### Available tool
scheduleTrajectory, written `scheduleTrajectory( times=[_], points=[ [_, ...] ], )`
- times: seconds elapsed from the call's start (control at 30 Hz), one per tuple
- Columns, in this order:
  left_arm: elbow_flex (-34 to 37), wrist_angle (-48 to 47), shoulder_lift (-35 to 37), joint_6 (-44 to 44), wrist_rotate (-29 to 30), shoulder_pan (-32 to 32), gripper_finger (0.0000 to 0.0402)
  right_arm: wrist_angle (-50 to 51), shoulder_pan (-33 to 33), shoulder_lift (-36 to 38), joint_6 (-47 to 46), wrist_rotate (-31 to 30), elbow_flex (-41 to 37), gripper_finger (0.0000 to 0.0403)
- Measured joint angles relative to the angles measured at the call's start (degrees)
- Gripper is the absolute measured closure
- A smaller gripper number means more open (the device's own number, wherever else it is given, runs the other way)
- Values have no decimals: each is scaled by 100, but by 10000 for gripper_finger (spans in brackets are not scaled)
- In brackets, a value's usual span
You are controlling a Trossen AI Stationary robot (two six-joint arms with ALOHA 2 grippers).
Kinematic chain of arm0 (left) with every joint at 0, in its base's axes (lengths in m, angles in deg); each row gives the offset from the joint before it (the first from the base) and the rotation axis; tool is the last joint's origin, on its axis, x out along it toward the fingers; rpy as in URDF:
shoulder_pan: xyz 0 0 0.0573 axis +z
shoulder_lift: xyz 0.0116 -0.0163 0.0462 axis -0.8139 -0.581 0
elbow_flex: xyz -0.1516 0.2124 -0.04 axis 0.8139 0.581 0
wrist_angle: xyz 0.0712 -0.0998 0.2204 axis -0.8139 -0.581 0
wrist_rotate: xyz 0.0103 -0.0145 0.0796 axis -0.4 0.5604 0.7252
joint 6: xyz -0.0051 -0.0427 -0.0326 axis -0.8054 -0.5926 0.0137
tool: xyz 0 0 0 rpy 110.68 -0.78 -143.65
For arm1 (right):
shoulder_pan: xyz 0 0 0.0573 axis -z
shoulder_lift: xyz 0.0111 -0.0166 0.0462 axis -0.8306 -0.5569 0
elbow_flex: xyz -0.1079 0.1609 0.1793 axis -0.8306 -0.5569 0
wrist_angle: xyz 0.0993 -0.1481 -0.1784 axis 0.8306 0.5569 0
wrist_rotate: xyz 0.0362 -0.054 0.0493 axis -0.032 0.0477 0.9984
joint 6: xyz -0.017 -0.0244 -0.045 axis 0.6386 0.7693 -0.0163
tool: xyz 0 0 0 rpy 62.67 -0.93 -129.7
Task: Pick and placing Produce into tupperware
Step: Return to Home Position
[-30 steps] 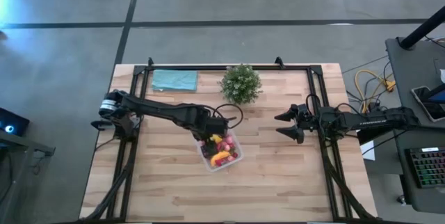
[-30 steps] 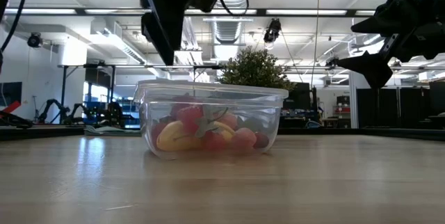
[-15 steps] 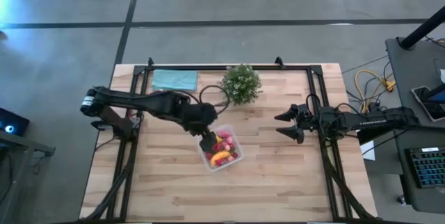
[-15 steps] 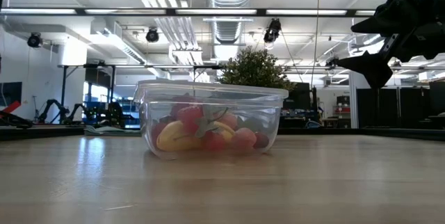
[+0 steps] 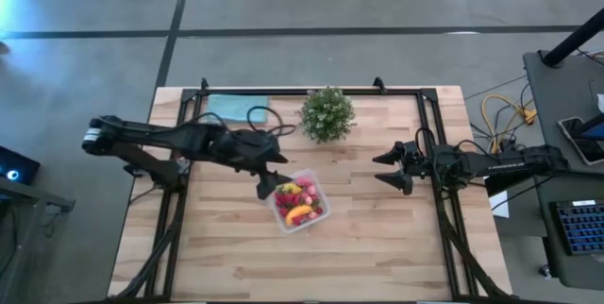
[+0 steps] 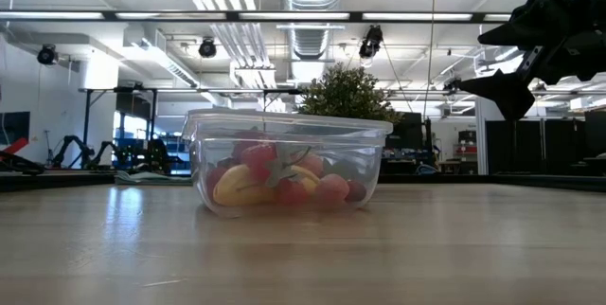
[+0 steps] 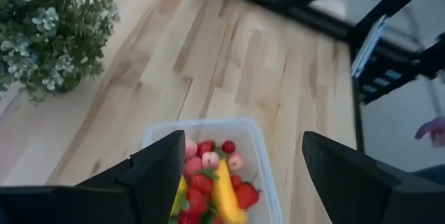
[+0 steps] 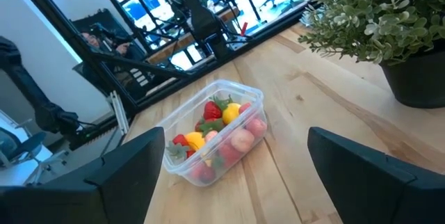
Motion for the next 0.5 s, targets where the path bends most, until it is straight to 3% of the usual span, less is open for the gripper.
scheduleTrajectory(
  times=[0.23,0.5],
  points=[
    [2228,2139,1522,113,-164,120,125,-1,-1,0,0,0,0,53],
    [3780,2733,3210,152,-28,434,125,-1,-1,0,0,0,0,57]
  ],
)
